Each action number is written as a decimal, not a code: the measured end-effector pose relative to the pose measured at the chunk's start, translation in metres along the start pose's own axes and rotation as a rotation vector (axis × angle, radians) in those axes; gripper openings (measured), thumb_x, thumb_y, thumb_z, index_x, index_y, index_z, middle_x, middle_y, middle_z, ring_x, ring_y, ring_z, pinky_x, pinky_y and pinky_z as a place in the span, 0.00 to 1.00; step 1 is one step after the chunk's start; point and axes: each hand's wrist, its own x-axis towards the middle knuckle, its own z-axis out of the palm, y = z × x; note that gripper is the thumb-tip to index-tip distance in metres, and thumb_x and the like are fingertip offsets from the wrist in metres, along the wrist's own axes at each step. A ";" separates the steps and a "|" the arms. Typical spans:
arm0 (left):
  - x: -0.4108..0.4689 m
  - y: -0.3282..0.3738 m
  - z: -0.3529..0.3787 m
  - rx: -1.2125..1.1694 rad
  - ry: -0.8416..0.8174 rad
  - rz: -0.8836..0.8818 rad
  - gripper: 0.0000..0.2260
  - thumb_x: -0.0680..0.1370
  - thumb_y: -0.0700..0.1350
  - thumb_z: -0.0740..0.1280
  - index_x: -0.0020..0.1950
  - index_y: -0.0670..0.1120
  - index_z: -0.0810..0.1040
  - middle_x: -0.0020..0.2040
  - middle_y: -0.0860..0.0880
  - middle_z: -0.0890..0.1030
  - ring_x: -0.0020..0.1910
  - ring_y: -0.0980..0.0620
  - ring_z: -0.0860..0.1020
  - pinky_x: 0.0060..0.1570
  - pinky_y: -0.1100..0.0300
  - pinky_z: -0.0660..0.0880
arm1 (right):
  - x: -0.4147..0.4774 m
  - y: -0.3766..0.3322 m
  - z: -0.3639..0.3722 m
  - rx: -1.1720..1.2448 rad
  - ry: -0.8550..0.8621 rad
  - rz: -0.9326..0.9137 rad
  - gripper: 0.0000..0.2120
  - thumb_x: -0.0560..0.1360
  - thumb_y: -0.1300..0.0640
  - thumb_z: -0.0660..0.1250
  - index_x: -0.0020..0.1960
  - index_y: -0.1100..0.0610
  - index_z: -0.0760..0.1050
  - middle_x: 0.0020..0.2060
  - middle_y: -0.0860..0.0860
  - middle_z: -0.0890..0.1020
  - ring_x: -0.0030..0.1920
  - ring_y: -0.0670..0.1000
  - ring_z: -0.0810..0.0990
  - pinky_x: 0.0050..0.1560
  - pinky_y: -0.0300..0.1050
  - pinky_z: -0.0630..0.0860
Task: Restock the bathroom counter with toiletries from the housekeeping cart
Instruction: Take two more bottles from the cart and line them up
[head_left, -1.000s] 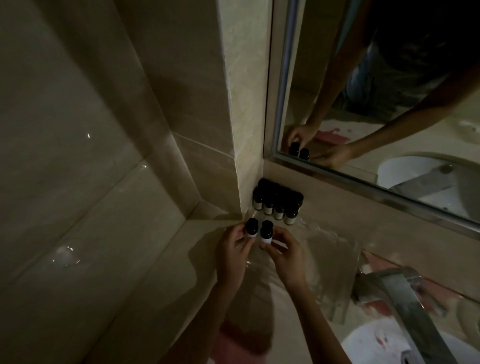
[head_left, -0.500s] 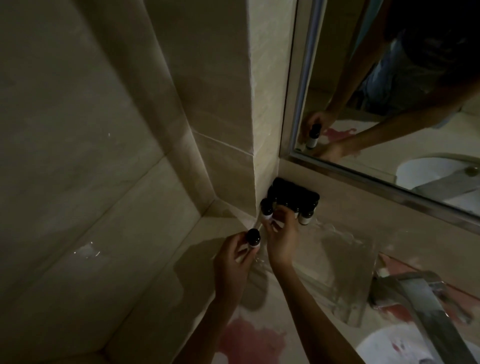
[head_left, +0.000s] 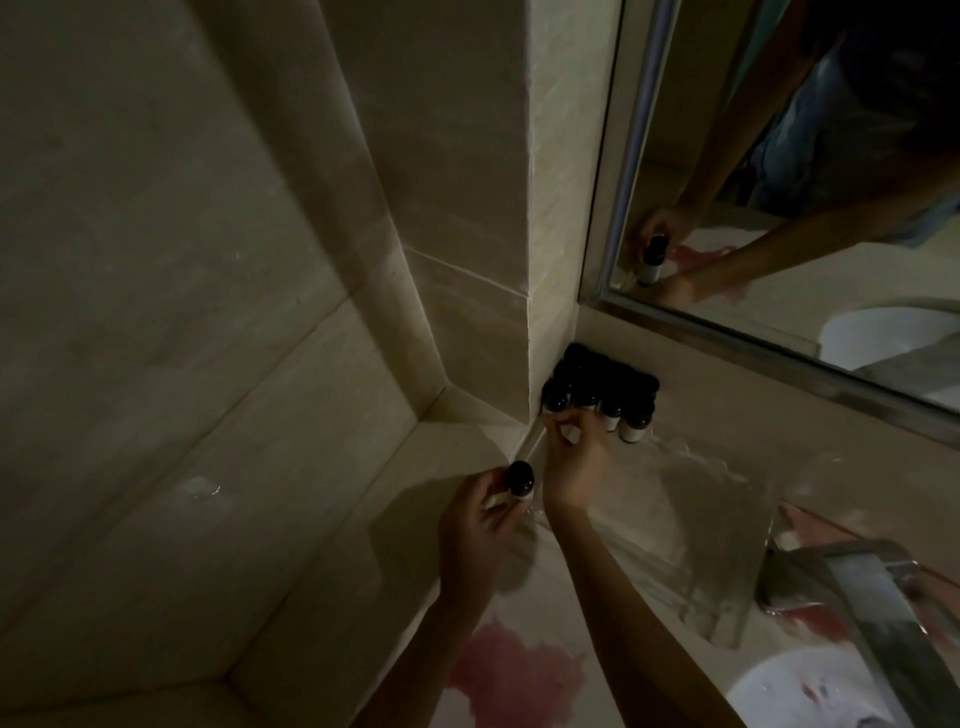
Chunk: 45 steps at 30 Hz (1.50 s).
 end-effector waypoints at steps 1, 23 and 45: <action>0.000 0.001 0.001 -0.003 -0.002 0.001 0.15 0.71 0.40 0.75 0.56 0.48 0.80 0.50 0.54 0.83 0.51 0.61 0.81 0.49 0.61 0.80 | 0.000 0.001 0.000 0.008 -0.011 0.009 0.05 0.72 0.63 0.72 0.42 0.61 0.77 0.43 0.54 0.80 0.40 0.45 0.76 0.43 0.52 0.78; 0.016 0.019 0.026 -0.137 -0.190 -0.186 0.18 0.70 0.34 0.74 0.53 0.51 0.78 0.47 0.50 0.84 0.48 0.55 0.83 0.50 0.59 0.79 | 0.008 -0.009 -0.093 0.217 -0.576 0.210 0.11 0.70 0.64 0.74 0.51 0.54 0.81 0.47 0.50 0.84 0.44 0.39 0.82 0.42 0.29 0.75; 0.002 0.010 0.020 -0.018 -0.248 -0.202 0.20 0.72 0.34 0.72 0.61 0.49 0.77 0.47 0.56 0.81 0.47 0.59 0.80 0.47 0.67 0.76 | -0.002 -0.010 -0.032 0.159 0.041 0.146 0.10 0.72 0.62 0.73 0.49 0.62 0.74 0.43 0.50 0.78 0.45 0.29 0.75 0.43 0.24 0.73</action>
